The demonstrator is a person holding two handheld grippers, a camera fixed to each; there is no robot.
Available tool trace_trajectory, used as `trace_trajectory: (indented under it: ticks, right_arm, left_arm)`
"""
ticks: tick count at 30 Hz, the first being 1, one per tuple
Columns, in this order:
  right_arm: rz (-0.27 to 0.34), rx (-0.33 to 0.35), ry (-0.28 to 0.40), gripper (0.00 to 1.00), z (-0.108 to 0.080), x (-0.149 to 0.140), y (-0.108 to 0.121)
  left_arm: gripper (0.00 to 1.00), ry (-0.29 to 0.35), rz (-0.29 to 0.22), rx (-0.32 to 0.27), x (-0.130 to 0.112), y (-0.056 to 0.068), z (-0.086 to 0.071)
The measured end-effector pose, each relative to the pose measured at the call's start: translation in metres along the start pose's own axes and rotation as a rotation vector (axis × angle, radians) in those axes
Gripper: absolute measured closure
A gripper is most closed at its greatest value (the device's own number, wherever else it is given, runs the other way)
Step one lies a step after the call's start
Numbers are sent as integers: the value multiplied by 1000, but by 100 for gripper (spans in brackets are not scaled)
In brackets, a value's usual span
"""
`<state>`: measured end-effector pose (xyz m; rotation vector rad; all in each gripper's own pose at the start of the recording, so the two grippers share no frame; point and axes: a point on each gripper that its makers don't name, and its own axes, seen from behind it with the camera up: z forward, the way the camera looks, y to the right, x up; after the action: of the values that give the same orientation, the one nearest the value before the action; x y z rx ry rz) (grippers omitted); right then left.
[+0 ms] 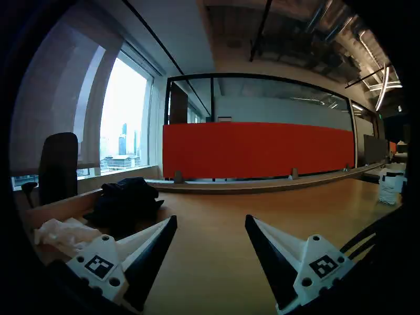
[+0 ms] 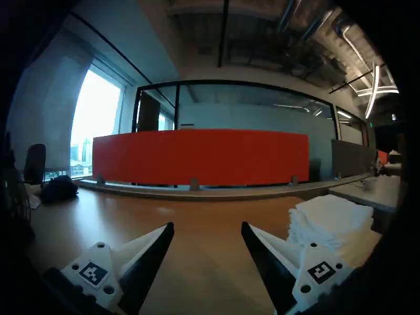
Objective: Fold towel
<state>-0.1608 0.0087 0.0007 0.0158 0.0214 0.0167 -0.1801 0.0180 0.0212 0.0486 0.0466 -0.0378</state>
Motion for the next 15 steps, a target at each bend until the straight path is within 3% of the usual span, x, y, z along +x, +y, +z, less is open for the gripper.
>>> trace_trajectory:
  ticks: [15]
  right_arm:
    - [-1, -9, 0, 0, 0, -2, 2]
  left_arm:
    - [4, 0, 0, 0, 0, 0, 0]
